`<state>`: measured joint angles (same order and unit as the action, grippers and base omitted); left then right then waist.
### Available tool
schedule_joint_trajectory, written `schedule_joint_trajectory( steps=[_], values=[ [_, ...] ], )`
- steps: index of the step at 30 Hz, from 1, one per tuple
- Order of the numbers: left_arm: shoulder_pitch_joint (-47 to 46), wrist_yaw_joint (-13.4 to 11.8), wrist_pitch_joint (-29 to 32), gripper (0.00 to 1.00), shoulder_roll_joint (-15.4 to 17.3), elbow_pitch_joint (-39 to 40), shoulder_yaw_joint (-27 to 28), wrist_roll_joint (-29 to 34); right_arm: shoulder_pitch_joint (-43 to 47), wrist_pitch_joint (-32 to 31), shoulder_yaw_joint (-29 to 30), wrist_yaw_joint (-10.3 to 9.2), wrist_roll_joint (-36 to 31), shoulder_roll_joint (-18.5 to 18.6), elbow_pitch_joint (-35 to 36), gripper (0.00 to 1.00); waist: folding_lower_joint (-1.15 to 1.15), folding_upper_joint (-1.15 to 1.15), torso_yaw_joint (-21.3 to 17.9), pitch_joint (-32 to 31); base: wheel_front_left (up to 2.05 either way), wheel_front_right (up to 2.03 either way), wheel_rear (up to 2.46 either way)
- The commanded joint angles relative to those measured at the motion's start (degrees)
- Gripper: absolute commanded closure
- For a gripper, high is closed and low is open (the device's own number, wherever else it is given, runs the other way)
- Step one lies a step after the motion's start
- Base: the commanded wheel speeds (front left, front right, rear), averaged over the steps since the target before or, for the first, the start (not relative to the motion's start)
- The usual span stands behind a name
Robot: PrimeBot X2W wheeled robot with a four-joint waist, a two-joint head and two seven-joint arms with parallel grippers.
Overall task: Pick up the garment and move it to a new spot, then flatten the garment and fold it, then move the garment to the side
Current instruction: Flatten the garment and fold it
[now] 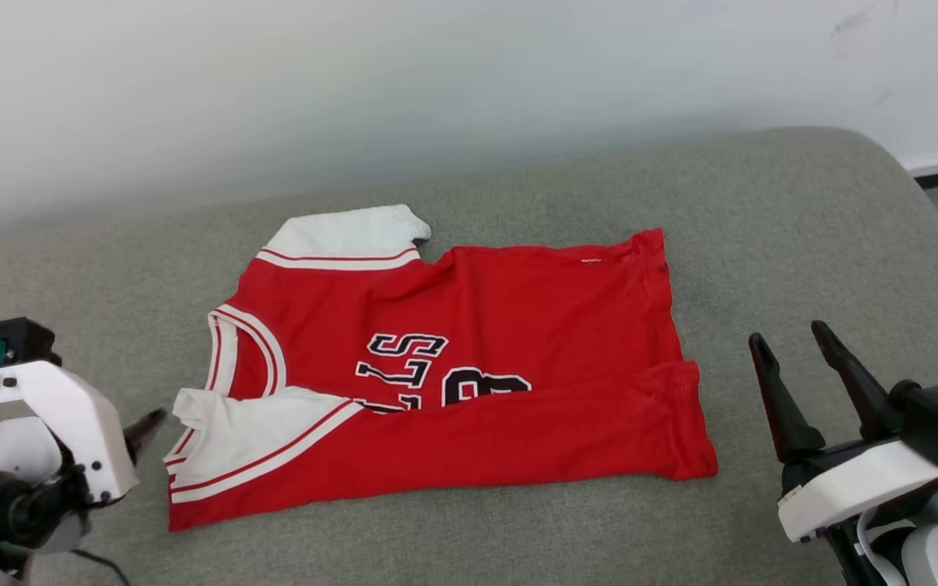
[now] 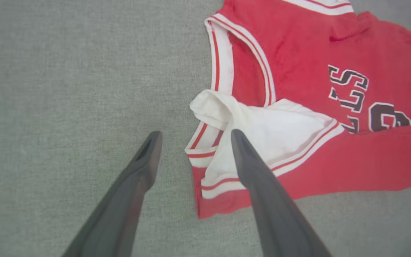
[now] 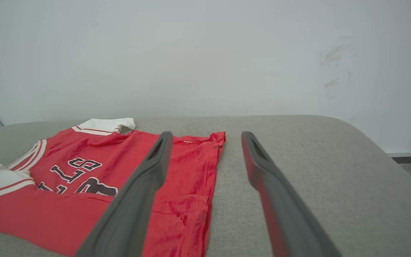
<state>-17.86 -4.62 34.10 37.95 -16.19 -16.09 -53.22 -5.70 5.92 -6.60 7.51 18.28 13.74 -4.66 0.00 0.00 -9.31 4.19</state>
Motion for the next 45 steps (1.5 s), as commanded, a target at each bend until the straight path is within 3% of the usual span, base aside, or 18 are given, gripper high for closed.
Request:
schedule_joint_trajectory(
  steps=[1, 6, 9, 15, 17, 18, 25, 32, 36, 40, 45],
  values=[
    [1.1, -0.6, 2.9, 0.0, 1.3, 1.3, -0.3, -0.7, 0.4, -0.4, 0.1, -0.03, -0.5, -0.7, 1.3, 0.0, 0.0, 0.0, -0.8, 1.6, 0.0, 0.0, 0.0],
    [3.8, -3.2, 10.1, 0.0, 4.0, 3.9, -0.7, -2.7, -0.1, -2.3, 0.2, -0.04, -0.5, -1.8, 3.8, 0.0, 0.0, 0.0, -2.3, 4.5, 0.0, 0.0, 0.0],
    [5.7, -4.4, 11.1, 0.0, 3.2, 4.4, -0.6, -4.0, -0.7, -2.9, 0.2, -0.04, -0.2, -2.2, 4.2, 0.0, 0.0, 0.0, -2.9, 6.0, 0.0, 0.0, 0.0],
    [7.3, -4.5, 10.7, 0.0, 0.2, 2.8, -1.1, -5.9, -1.4, -3.5, 0.6, -0.04, 0.1, -2.0, 4.8, 0.0, 0.0, 0.0, -3.6, 7.9, 0.0, 0.0, 0.0],
    [7.2, -3.8, 10.6, 0.72, -1.2, 1.7, -1.5, -6.4, -1.6, -4.0, 0.6, -0.04, 0.5, -1.8, 5.0, 0.0, 0.0, 0.0, -3.6, 8.1, 0.0, 0.0, 0.0],
    [7.0, -3.6, 9.9, 1.0, -2.1, 1.3, -1.3, -7.0, -1.5, -4.9, 0.8, -0.04, 0.9, -1.7, 4.7, 0.0, 0.0, 0.0, -3.5, 8.2, 0.0, 0.0, 0.0],
    [5.6, -1.3, 5.6, 1.0, -3.2, -0.1, -0.6, -6.1, -1.3, -15.6, 1.5, -0.04, 5.9, 1.0, 3.4, 0.0, 0.0, 0.0, -1.7, 7.1, 0.0, 0.0, 0.0],
    [3.1, -0.9, 0.9, 1.0, -3.2, 4.3, 0.5, -4.3, -2.7, -38.3, 1.4, -0.04, 12.3, 5.6, -0.5, 0.0, 0.0, 0.0, 1.6, 7.0, 0.0, 0.0, 0.0],
    [1.8, -0.9, -0.2, 1.0, -3.7, 7.5, 0.4, -3.6, -4.6, -49.0, 1.6, -0.03, 14.6, 5.9, -1.8, 0.0, 0.0, 0.0, 3.9, 8.2, 0.0, 0.0, 0.0],
    [0.7, -1.5, -0.5, 1.0, -3.9, 10.5, -0.6, -2.0, -7.3, -53.4, 1.5, -0.04, 15.2, 5.0, -2.8, 0.0, 0.0, 0.0, 5.7, 10.0, 0.0, 0.0, 0.0],
    [-0.7, -2.1, -0.6, 1.0, -4.7, 12.7, -2.0, -0.6, -10.1, -54.5, 1.2, -0.04, 14.7, 3.4, -6.8, 0.0, 0.0, 0.0, 7.3, 12.0, 0.0, 0.0, 0.0]
  ],
)
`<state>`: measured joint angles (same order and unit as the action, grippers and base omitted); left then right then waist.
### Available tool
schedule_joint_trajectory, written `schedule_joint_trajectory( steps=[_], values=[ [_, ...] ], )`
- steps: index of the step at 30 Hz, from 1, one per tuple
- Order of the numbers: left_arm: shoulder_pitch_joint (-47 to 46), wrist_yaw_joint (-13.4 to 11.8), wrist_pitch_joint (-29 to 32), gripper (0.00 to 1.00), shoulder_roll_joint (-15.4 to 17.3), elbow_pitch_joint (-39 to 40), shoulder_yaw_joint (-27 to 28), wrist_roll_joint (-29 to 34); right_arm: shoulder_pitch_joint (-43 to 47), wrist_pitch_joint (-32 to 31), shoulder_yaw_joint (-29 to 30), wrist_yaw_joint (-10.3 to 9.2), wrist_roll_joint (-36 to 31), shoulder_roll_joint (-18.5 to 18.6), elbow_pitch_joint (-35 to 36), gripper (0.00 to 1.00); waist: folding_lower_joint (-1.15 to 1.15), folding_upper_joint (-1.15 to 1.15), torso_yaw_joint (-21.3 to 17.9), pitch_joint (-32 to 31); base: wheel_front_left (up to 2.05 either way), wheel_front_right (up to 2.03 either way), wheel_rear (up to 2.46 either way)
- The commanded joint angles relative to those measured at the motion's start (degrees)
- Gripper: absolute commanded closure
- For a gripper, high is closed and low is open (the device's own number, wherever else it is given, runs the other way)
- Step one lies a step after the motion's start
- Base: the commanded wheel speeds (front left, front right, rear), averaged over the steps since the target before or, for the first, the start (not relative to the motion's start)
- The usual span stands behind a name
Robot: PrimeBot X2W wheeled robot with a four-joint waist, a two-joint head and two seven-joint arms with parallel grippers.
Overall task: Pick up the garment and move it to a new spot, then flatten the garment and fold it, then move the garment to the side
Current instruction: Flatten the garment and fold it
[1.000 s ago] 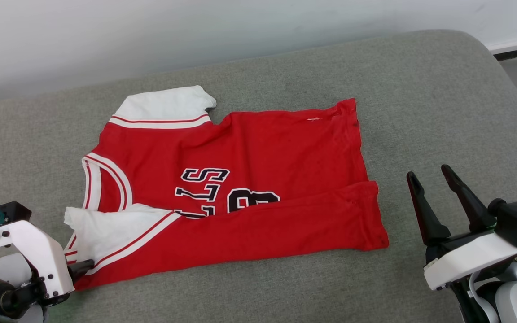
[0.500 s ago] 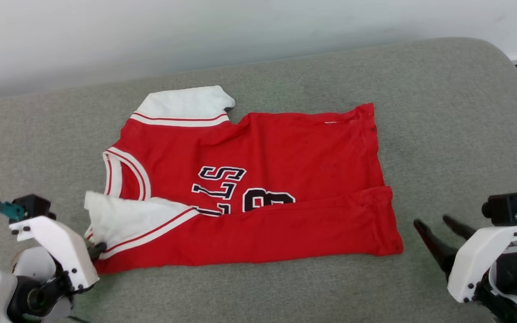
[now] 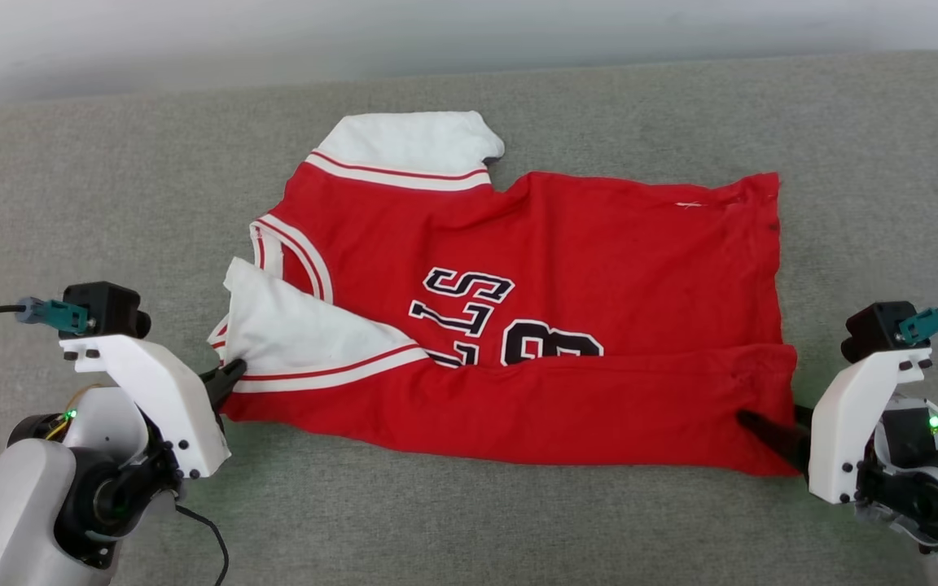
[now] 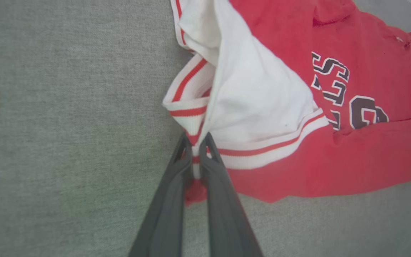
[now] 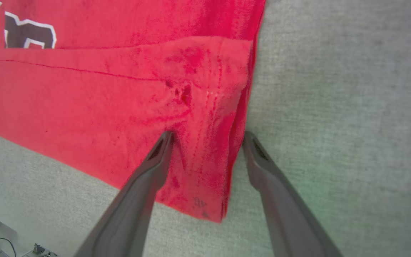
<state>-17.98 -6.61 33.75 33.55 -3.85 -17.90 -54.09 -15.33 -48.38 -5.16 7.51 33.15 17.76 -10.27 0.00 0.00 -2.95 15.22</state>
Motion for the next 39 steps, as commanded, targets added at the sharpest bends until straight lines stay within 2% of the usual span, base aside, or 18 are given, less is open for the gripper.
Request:
schedule_joint_trajectory(
  steps=[1, 2, 3, 4, 5, 9, 14, 23, 31, 35, 39],
  values=[
    [-0.7, -0.2, -0.3, 1.0, -0.5, 0.6, -0.4, 0.5, -0.6, -0.5, -0.3, -0.04, 0.0, -1.1, -2.2, 0.0, 0.0, 0.0, 1.1, 1.2, 0.0, 0.0, 0.0],
    [-0.7, -0.2, -0.3, 1.0, -0.5, 0.6, -0.4, 0.5, -0.6, -0.5, -0.3, -0.04, 0.0, -1.1, -2.2, 0.0, 0.0, 0.0, 1.1, 1.2, 0.0, 0.0, 0.0],
    [-0.7, -0.2, -0.7, 1.0, -0.7, 0.9, -0.8, 0.8, -0.2, -1.9, -0.9, -0.04, 0.0, -1.7, -4.9, 0.35, 0.0, 0.0, 1.4, 1.3, 0.0, 0.0, 0.0],
    [-0.7, -0.2, -0.7, 1.0, -0.7, 0.9, -0.8, 0.8, -0.2, -1.9, -0.9, -0.04, 0.0, -1.7, -4.9, 0.35, 0.0, 0.0, 1.4, 1.3, 0.0, 0.0, 0.0],
    [-0.8, -0.2, -0.7, 1.0, -0.9, 0.9, -0.9, 0.8, 0.1, -2.2, -1.3, -0.04, 0.8, -2.4, -5.9, 1.0, 0.0, 0.0, 1.5, 1.4, 0.0, 0.0, 0.0],
    [-0.1, 0.0, -0.3, 1.0, -1.3, -0.6, -0.8, -0.3, 0.2, -2.3, -2.8, -0.02, 2.0, -3.2, -7.0, 1.0, 0.0, 0.0, 1.6, 1.2, 0.0, 0.0, 0.0],
    [1.4, 0.7, -1.7, 1.0, -1.9, -2.2, -0.7, -0.9, -1.0, 0.0, -3.6, -0.02, 2.3, -1.3, -5.6, 1.0, 0.0, 0.0, 1.2, -0.9, 0.0, 0.0, 0.0],
    [6.6, 1.0, -4.7, 1.0, -1.8, -3.5, -0.3, -1.0, 0.3, 3.6, -6.9, -0.03, 2.1, 1.9, -2.4, 1.0, 0.0, 0.0, 1.1, -9.3, 0.0, 0.0, 0.0],
    [14.9, -1.6, -6.1, 1.0, -0.5, 0.2, 0.6, -1.4, 6.0, 3.6, -7.3, -0.03, 3.4, 2.8, 0.2, 1.0, 0.0, 0.0, 1.9, -15.6, 0.0, 0.0, 0.0],
    [19.3, -3.6, -5.4, 1.0, 0.5, 2.8, 1.2, -2.0, 8.9, 3.1, -6.7, -0.03, 3.2, 3.6, 1.7, 1.0, 0.0, 0.0, 2.0, -15.8, 0.0, 0.0, 0.0],
    [21.2, -4.5, -6.2, 1.0, -0.5, 3.2, 1.7, -2.9, 10.7, 4.5, -5.8, -0.03, 2.8, 3.2, 1.1, 0.99, 0.0, 0.0, 2.0, -15.0, 0.0, 0.0, 0.0]
  ],
)
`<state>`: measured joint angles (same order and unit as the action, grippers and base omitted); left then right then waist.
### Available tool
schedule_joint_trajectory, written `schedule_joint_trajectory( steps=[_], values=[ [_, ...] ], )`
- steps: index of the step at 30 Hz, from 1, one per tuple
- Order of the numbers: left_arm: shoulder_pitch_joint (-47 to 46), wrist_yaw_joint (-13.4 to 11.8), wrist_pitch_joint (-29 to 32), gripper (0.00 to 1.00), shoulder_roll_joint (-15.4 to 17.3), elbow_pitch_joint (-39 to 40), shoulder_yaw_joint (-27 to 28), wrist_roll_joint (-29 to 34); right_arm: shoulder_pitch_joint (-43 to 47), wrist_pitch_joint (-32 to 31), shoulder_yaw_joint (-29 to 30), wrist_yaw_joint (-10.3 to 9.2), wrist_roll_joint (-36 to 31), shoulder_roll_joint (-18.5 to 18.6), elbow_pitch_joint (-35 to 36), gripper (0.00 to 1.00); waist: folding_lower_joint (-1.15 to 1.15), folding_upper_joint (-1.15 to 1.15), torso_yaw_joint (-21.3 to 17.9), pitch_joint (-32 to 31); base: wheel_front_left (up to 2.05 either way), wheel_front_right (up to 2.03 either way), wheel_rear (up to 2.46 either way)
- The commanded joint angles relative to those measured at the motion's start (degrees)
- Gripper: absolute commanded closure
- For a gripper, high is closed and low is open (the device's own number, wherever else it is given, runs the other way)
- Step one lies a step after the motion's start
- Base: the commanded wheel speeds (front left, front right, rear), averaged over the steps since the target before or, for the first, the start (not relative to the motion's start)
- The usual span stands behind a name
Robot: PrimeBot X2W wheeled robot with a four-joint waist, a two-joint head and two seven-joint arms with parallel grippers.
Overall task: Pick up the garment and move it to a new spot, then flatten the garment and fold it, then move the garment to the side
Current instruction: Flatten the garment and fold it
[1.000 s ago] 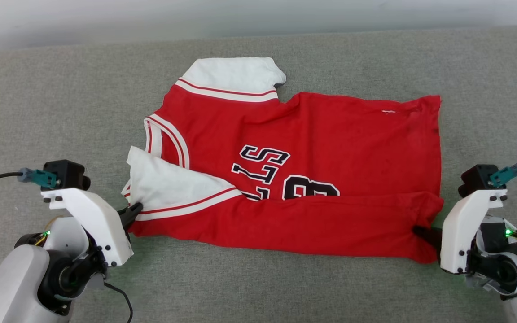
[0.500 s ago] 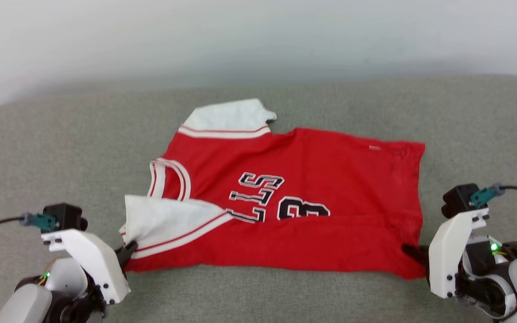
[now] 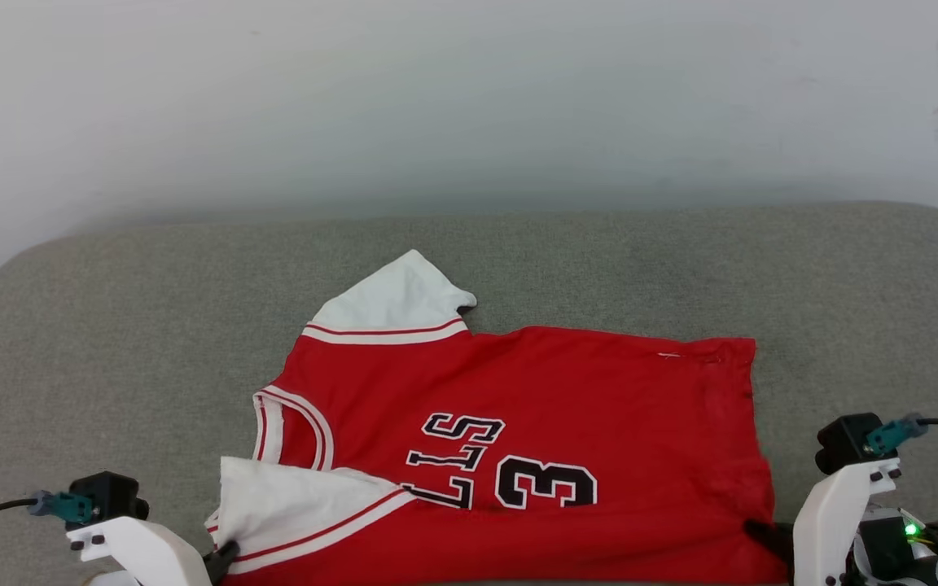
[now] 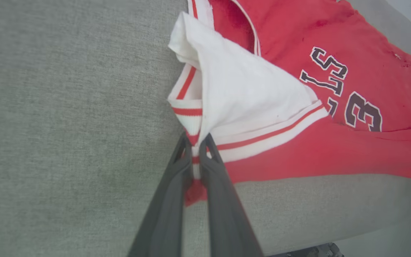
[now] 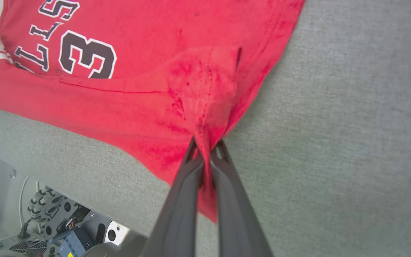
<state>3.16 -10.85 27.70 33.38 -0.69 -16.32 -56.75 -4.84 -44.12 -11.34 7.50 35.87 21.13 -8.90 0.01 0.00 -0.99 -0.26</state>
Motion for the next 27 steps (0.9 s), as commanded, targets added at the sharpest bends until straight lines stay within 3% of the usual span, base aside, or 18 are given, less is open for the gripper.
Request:
schedule_joint_trajectory(
  steps=[1, 2, 9, 18, 27],
  values=[
    [0.2, 0.0, 0.1, 0.52, -0.9, -0.4, -0.3, -0.6, 0.6, 0.8, 0.4, -0.02, 0.3, -0.7, -0.7, 0.32, -0.01, 0.0, -0.1, 0.7, 0.0, 0.0, 0.0],
    [0.1, 0.2, -0.3, 0.0, -1.5, -0.8, -0.2, -1.1, 0.7, 1.7, 0.1, -0.02, -0.3, -0.5, -0.8, 0.0, -0.01, 0.0, -0.1, 0.9, 0.0, 0.0, 0.0],
    [-2.8, 0.7, -5.7, 0.0, -2.6, -2.7, 1.3, 1.0, 0.1, 14.1, -0.4, -0.02, -3.6, -0.1, 0.4, 0.0, -0.01, 0.0, -1.6, 1.8, 0.0, 0.0, 0.0],
    [-8.7, -2.6, -16.2, 0.0, -2.9, -0.1, 3.4, 8.7, -0.6, 30.0, 3.6, -0.02, -10.7, -2.7, 3.5, 0.0, -0.01, 0.0, -4.7, 2.8, 0.0, 0.0, 0.0],
    [-20.6, -1.3, -22.0, 0.0, -3.9, -1.4, 3.4, 13.0, -6.5, 39.9, 5.7, -0.02, -14.2, -5.7, 8.2, 0.0, -0.01, 0.0, -8.4, 12.4, 0.0, 0.0, 0.0]
  ],
)
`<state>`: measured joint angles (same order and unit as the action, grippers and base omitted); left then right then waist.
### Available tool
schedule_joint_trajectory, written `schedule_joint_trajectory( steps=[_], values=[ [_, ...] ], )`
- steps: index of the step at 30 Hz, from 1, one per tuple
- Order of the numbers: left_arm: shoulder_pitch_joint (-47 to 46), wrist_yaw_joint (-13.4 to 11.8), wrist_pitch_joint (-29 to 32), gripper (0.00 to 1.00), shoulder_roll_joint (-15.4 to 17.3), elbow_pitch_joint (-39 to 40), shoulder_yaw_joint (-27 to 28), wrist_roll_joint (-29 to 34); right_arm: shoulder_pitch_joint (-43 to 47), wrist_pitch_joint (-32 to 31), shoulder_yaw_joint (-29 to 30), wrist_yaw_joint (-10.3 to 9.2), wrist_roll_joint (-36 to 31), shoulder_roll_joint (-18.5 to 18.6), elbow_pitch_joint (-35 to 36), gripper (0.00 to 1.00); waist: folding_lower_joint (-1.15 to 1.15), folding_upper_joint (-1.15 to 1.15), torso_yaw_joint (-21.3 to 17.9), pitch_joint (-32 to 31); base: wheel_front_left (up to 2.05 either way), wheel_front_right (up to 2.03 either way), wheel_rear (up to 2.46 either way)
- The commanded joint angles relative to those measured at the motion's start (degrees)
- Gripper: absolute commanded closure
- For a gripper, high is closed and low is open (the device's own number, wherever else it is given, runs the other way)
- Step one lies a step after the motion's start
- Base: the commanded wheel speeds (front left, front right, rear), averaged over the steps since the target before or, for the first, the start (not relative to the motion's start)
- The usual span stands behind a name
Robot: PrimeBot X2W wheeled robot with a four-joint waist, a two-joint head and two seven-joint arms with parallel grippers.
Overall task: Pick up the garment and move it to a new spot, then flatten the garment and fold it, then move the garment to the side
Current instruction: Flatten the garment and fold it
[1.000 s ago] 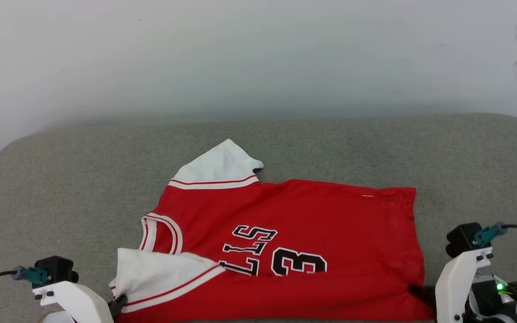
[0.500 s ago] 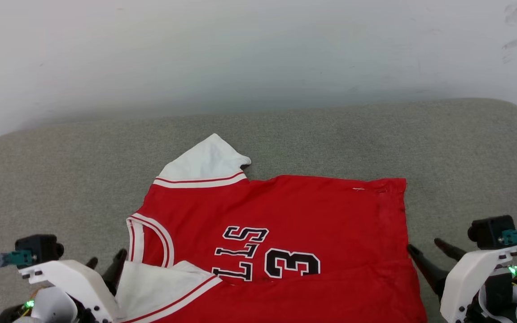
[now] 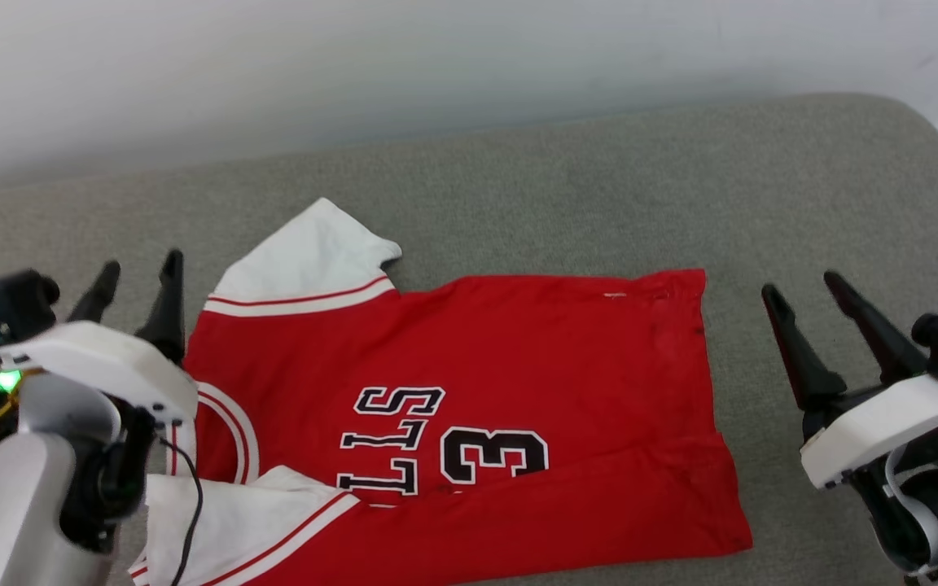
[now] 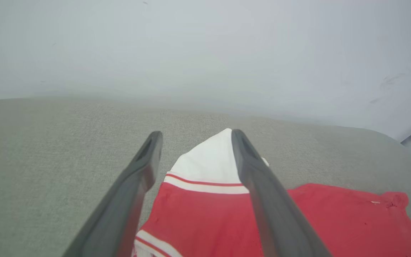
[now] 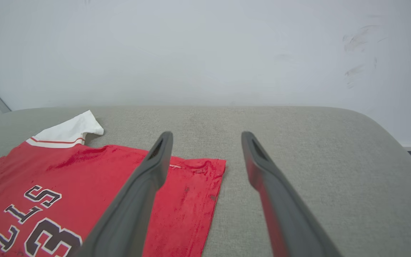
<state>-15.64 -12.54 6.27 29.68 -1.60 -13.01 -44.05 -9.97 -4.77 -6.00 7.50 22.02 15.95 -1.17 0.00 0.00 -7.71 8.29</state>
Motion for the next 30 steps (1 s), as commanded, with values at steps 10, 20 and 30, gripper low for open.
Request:
schedule_joint_trajectory(
  steps=[10, 20, 30],
  values=[
    [-21.9, 6.9, 3.9, 0.0, 0.7, -12.5, -1.2, -0.9, -8.9, 3.4, 0.4, -0.02, -1.5, -2.1, 3.6, 0.0, 0.0, 0.0, -5.4, 13.7, 0.0, 0.0, 0.0],
    [-36.3, 13.7, 26.9, 0.0, 5.9, -20.7, -7.0, -4.1, -11.0, 3.4, -1.4, -0.02, -1.4, -3.0, 3.7, 0.0, 0.0, 0.0, -9.7, 18.3, 0.0, 0.0, 0.0],
    [-39.0, 12.0, 48.2, 0.0, 12.6, -24.8, -10.9, -5.6, -11.5, 5.1, -3.9, -0.02, 0.9, -4.2, 1.3, 0.0, 0.0, 0.0, -13.8, 22.4, 0.0, 0.0, 0.0]
  ],
)
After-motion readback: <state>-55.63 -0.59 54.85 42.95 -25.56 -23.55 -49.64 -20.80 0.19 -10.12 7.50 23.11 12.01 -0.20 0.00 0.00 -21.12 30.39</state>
